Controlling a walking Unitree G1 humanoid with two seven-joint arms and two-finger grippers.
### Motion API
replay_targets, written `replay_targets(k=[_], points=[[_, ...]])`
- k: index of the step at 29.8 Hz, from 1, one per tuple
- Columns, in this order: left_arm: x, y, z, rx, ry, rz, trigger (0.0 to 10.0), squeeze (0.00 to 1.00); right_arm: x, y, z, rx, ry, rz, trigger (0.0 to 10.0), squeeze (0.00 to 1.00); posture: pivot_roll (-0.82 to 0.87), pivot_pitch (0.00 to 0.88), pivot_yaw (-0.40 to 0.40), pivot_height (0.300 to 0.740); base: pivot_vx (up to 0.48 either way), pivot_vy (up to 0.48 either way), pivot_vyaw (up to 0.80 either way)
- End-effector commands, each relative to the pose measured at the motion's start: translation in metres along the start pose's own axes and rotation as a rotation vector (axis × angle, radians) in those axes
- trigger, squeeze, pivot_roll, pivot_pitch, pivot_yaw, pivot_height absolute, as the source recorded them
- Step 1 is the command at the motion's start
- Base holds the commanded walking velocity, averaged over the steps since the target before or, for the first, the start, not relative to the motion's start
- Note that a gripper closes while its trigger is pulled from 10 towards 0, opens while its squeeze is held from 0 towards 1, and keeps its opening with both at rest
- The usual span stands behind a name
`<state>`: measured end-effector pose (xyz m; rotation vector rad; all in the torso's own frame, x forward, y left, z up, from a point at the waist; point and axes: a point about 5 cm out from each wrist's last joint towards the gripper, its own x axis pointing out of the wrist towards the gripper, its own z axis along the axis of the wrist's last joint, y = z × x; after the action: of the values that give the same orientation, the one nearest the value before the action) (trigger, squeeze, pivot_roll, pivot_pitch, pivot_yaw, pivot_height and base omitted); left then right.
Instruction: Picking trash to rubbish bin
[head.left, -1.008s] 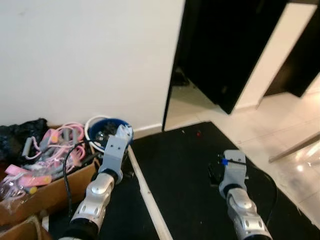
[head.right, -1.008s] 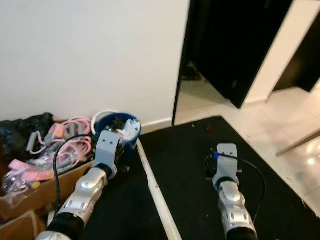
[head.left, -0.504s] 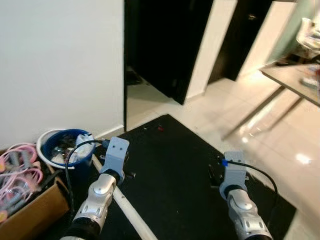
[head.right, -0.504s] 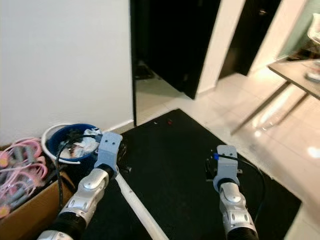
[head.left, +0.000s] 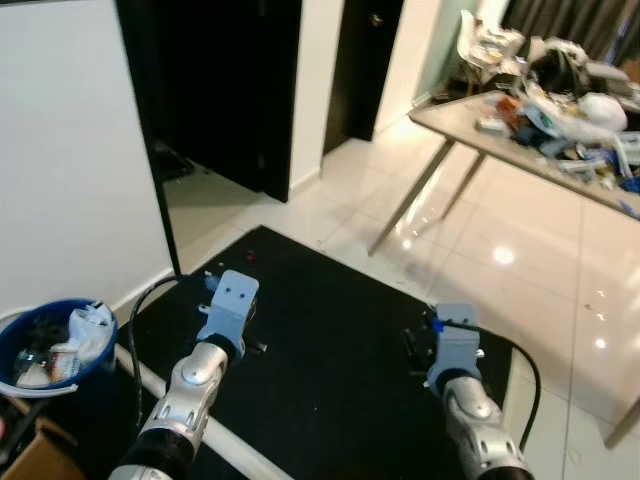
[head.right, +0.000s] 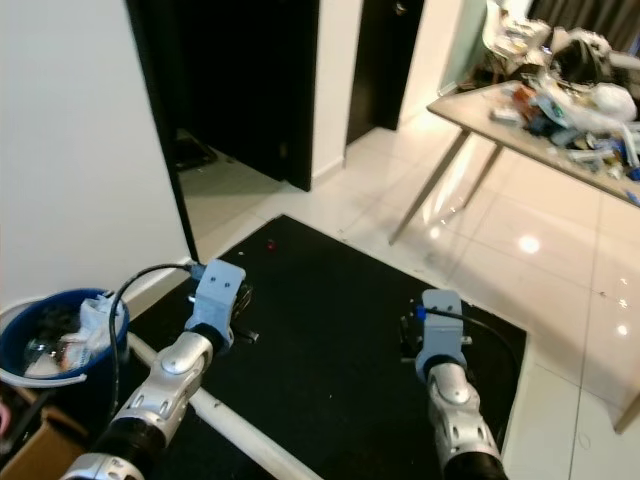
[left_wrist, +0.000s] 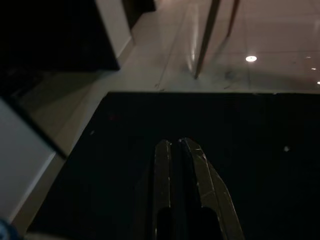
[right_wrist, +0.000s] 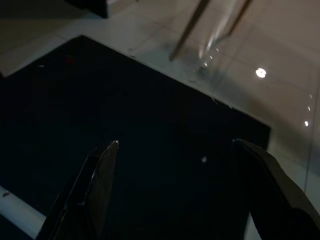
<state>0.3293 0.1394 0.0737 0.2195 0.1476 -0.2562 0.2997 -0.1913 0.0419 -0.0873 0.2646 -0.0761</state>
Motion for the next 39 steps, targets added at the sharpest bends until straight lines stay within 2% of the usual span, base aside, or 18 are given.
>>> replay_targets(k=[1, 3, 4, 6, 8, 10, 12, 14, 16, 18, 23, 30, 35, 36, 39], points=[[0.000, 0.002, -0.002, 0.009, 0.016, 0.000, 10.0, 0.00, -0.001, -0.001, -0.003, 0.021, 0.006, -0.014, 10.0, 0.00, -0.07, 0.000, -0.019, 0.740, 0.000, 0.000, -0.80], [0.000, 0.001, -0.003, 0.022, 0.018, -0.010, 10.0, 0.00, -0.001, -0.001, -0.005, 0.041, 0.012, -0.019, 10.0, 0.00, -0.07, 0.000, -0.021, 0.740, 0.000, 0.000, -0.80], [-0.001, 0.003, 0.001, -0.045, 0.018, 0.016, 10.0, 0.00, -0.009, 0.006, -0.012, 0.061, 0.032, 0.031, 10.0, 0.00, -0.07, 0.057, -0.027, 0.740, 0.000, 0.000, -0.80], [-0.001, 0.005, 0.007, -0.053, 0.015, 0.040, 10.0, 0.00, -0.019, 0.007, -0.020, 0.044, 0.045, 0.062, 10.0, 0.00, -0.07, 0.094, -0.043, 0.740, 0.000, 0.000, -0.80], [-0.003, 0.003, 0.013, -0.050, -0.016, -0.029, 10.0, 0.00, -0.027, 0.003, -0.025, 0.016, 0.056, 0.074, 10.0, 0.00, -0.06, 0.112, -0.027, 0.740, 0.000, 0.000, -0.80], [-0.004, 0.004, 0.014, -0.046, -0.024, -0.051, 10.0, 0.00, -0.030, 0.001, -0.025, 0.006, 0.055, 0.077, 10.0, 0.00, -0.06, 0.112, -0.027, 0.740, 0.000, 0.000, -0.80], [-0.007, 0.008, 0.010, -0.021, -0.020, -0.060, 10.0, 0.00, -0.032, -0.003, -0.025, 0.009, 0.049, 0.070, 10.0, 0.00, -0.09, 0.108, -0.012, 0.740, 0.000, 0.000, -0.80], [-0.012, 0.020, -0.007, 0.027, 0.041, -0.025, 10.0, 0.00, -0.034, -0.021, -0.025, 0.027, 0.043, -0.006, 10.0, 0.00, -0.10, 0.123, 0.007, 0.740, 0.000, 0.000, -0.80], [-0.014, 0.024, -0.016, 0.053, 0.081, -0.014, 10.0, 0.00, -0.035, -0.031, -0.027, 0.044, 0.046, -0.054, 10.0, 0.00, -0.10, 0.117, 0.016, 0.740, 0.000, 0.000, -0.80], [-0.012, 0.020, -0.013, 0.004, 0.068, 0.028, 10.0, 0.00, -0.030, -0.030, -0.022, 0.029, 0.032, -0.052, 10.0, 0.00, -0.10, 0.110, 0.024, 0.740, 0.000, 0.000, -0.80], [-0.013, 0.014, -0.015, -0.027, 0.072, 0.037, 10.0, 0.00, -0.023, -0.023, -0.014, 0.041, 0.027, -0.039, 10.0, 0.00, -0.10, 0.101, 0.016, 0.740, 0.000, 0.000, -0.80], [-0.013, 0.008, -0.013, -0.074, 0.054, 0.020, 10.0, 0.00, -0.015, -0.011, -0.008, 0.012, 0.029, 0.028, 10.0, 0.00, -0.08, 0.088, -0.002, 0.740, 0.000, 0.000, 0.00], [-0.011, 0.003, -0.012, -0.040, 0.052, 0.001, 10.0, 0.00, -0.011, -0.009, -0.006, 0.009, 0.025, 0.033, 10.0, 0.00, -0.07, 0.079, -0.014, 0.740, 0.000, 0.000, 0.00], [-0.010, 0.003, -0.011, -0.006, 0.058, 0.004, 10.0, 0.00, -0.011, -0.010, -0.005, 0.005, 0.024, 0.029, 10.0, 0.00, -0.07, 0.077, -0.024, 0.740, 0.000, 0.000, 0.00], [-0.010, 0.003, -0.011, -0.012, 0.058, 0.014, 10.0, 0.00, -0.010, -0.010, -0.005, 0.002, 0.026, 0.025, 10.0, 0.00, -0.07, 0.082, -0.034, 0.740, 0.000, 0.000, 0.00]])
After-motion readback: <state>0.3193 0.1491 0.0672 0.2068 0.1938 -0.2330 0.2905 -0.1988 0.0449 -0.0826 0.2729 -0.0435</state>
